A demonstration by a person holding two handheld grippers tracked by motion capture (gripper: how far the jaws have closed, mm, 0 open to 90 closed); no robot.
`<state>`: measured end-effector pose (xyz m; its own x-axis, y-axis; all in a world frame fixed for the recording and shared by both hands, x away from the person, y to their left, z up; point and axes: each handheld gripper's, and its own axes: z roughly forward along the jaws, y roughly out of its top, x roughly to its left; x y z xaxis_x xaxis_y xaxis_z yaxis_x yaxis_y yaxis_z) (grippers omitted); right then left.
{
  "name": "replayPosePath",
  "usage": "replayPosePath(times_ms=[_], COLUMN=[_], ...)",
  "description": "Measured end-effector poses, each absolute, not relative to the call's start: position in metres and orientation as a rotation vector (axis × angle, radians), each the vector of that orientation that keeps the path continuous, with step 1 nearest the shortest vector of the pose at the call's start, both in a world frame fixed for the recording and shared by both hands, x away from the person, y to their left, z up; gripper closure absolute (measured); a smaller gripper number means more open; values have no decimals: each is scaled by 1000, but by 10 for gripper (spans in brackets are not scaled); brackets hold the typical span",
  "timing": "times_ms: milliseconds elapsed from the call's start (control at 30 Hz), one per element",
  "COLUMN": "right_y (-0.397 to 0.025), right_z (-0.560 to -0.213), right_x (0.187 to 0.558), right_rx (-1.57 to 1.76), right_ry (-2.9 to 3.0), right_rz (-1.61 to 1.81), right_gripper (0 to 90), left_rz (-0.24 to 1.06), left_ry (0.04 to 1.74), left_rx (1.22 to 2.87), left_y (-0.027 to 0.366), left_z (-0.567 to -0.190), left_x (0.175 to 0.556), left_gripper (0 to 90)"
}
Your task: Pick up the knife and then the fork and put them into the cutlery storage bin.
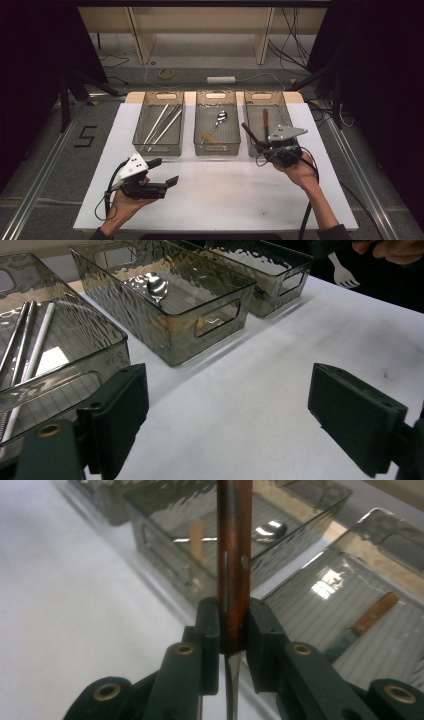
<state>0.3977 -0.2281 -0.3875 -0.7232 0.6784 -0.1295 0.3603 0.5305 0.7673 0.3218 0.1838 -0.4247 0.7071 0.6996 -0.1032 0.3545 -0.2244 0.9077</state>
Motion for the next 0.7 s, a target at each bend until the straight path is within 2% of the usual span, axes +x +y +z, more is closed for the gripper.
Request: replayPosePath(times_ms=[700], right_y=[-244], right_z=[-348], right_x=[465], right_rx=[1044], right_ry=[2271], right_rz=[1043], right_gripper=[781], left_rz=[420], left_ry=[837], left_rx=[1826], left_y=[182], left_z=[-424], left_x=[320], left_gripper=[158])
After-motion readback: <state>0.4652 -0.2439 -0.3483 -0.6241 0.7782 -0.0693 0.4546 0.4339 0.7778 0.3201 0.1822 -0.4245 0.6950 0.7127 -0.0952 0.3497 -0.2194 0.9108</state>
